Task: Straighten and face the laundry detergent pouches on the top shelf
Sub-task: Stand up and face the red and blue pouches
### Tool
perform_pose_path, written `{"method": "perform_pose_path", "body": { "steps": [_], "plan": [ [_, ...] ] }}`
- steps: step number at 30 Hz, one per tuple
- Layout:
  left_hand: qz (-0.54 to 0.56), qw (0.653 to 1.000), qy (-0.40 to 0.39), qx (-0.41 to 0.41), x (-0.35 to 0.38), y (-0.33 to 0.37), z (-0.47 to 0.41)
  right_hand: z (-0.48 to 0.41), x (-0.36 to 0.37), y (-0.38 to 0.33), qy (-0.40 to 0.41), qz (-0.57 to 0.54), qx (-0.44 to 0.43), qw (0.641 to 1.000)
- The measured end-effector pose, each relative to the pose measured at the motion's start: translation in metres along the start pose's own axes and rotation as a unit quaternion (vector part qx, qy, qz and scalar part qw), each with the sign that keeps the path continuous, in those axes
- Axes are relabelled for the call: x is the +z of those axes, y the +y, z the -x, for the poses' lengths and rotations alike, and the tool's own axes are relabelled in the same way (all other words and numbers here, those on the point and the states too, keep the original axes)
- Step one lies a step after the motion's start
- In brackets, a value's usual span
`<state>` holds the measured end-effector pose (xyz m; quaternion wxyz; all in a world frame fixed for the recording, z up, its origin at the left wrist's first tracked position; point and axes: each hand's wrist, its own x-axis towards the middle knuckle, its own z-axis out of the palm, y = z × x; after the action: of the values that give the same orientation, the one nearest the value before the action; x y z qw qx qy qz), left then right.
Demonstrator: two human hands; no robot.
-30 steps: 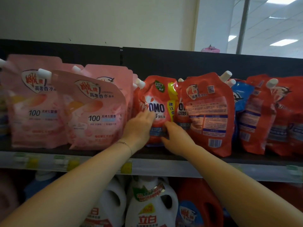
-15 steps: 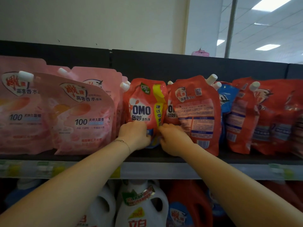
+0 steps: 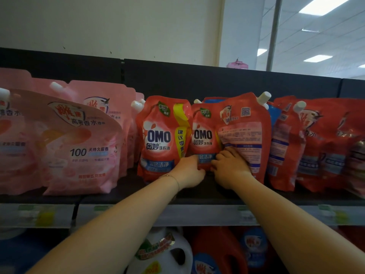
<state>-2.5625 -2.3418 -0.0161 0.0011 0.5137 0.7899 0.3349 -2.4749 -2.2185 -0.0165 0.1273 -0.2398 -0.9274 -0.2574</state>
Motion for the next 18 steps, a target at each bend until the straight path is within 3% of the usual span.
{"method": "perform_pose_path", "body": {
  "steps": [3, 10, 15, 18],
  "plan": [
    [0.059, 0.996, -0.022, -0.07, 0.013, 0.001, -0.019, 0.0, 0.005, 0.006, 0.011, -0.013, -0.008, 1.0],
    [0.157, 0.968, 0.062, -0.185, 0.025, 0.004, -0.064, 0.005, 0.013, 0.026, 0.02, -0.039, -0.001, 0.999],
    [0.358, 0.898, 0.149, -0.209, 0.04, 0.015, -0.082, 0.009, 0.017, 0.037, 0.038, -0.086, 0.027, 0.995],
    [0.361, 0.901, 0.146, -0.192, 0.053, 0.02, -0.083, 0.01, 0.018, 0.038, 0.044, -0.099, 0.024, 0.994]
  ]
}}
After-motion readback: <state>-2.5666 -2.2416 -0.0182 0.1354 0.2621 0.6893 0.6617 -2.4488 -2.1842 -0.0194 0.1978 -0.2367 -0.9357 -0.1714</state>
